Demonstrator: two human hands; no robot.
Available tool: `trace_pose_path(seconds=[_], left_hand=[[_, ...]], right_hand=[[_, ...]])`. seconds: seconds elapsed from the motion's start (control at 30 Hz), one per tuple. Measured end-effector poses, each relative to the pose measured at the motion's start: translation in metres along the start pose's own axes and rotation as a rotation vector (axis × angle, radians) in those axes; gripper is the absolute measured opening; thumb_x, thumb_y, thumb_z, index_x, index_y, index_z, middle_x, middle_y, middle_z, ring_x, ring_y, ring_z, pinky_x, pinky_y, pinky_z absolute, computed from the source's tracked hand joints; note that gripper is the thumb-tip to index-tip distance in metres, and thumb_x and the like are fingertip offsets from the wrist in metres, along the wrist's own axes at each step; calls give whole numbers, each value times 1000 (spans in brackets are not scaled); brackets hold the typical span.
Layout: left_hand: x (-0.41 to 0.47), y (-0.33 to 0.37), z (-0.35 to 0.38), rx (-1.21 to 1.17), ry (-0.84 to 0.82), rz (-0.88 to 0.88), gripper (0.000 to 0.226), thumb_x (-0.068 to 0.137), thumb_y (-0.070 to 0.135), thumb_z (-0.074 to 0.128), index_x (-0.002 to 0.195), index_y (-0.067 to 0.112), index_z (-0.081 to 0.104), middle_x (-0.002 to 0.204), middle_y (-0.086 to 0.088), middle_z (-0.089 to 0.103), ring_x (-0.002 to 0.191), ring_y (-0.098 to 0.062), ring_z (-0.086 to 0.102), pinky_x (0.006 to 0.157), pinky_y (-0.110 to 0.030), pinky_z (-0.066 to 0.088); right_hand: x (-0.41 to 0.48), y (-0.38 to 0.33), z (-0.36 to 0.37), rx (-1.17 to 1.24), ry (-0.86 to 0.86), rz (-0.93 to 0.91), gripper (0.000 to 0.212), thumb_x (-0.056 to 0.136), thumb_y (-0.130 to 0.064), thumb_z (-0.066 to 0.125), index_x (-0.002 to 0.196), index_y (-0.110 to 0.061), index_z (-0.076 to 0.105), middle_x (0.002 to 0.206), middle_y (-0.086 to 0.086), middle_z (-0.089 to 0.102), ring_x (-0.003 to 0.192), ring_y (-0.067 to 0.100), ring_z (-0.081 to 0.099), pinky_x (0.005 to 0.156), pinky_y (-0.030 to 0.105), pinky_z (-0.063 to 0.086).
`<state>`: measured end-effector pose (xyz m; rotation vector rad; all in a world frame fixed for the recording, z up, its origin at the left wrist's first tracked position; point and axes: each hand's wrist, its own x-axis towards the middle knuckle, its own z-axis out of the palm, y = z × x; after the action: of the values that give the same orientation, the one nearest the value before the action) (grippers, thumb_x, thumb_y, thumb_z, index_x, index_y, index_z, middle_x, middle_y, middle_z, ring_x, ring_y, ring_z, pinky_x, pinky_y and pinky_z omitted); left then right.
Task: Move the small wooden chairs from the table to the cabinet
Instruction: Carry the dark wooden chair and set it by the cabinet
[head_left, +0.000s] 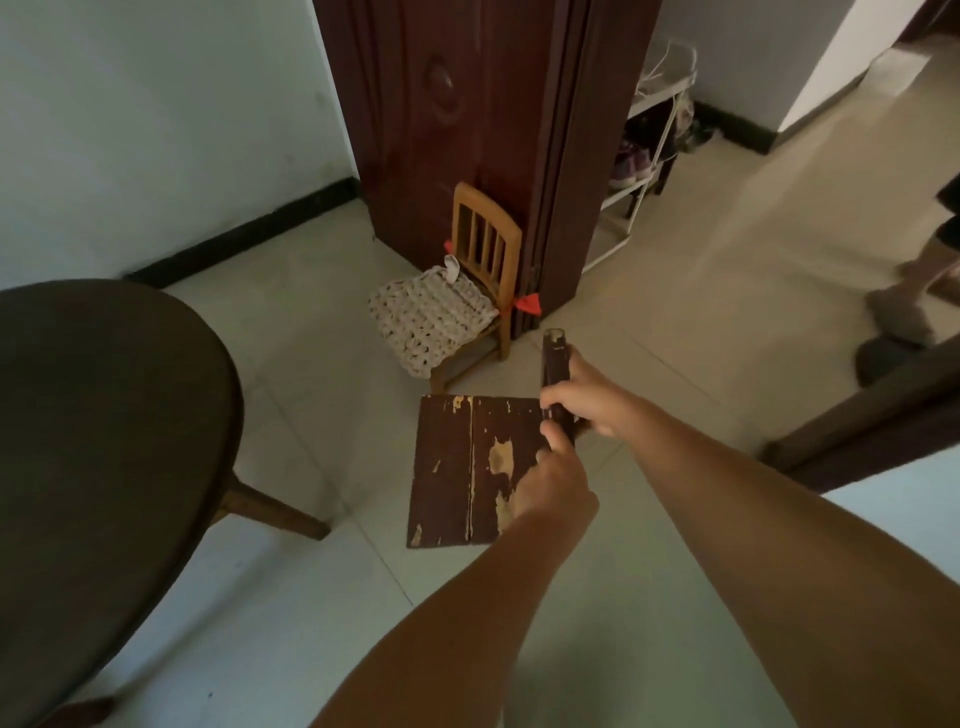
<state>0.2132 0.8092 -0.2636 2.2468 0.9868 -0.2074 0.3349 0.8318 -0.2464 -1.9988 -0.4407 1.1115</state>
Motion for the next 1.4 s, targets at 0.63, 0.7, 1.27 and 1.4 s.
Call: trace_pose_path(seconds=[0.63, 0.7, 1.27, 1.4], left_hand=[[382, 105, 40, -190, 154, -423, 89, 84, 8, 51, 141, -6, -16, 129, -21, 50, 113, -31, 59, 82, -33, 49], [405, 115, 45, -209, 159, -456, 92, 83, 8, 54, 141, -6, -16, 127, -21, 51, 112, -31, 59, 82, -33, 50], [475, 112, 31, -475, 177, -477, 66, 83, 46, 54, 131, 14, 21, 119, -10, 60, 105, -30, 62, 83, -46, 52], [429, 88, -11, -713, 399, -435, 47, 89, 38, 48, 130, 20, 32, 125, -6, 60, 102, -23, 61, 80, -38, 52]], right_hand=[[379, -41, -123, -331, -444, -53, 64, 74, 2, 58, 131, -22, 42, 105, 14, 60, 74, 20, 72, 64, 35, 60], [402, -42, -133, -354, -461, -77, 64, 75, 3, 58, 130, -25, 43, 97, 8, 60, 63, 12, 71, 52, 25, 56], [460, -45, -144, -454, -328, -115, 70, 87, -54, 52, 145, -24, 27, 148, 5, 40, 131, 27, 42, 94, 35, 35], [410, -72, -133, -293, -190, -281, 76, 87, -49, 54, 150, -29, 16, 155, 2, 31, 131, 17, 41, 99, 28, 38]])
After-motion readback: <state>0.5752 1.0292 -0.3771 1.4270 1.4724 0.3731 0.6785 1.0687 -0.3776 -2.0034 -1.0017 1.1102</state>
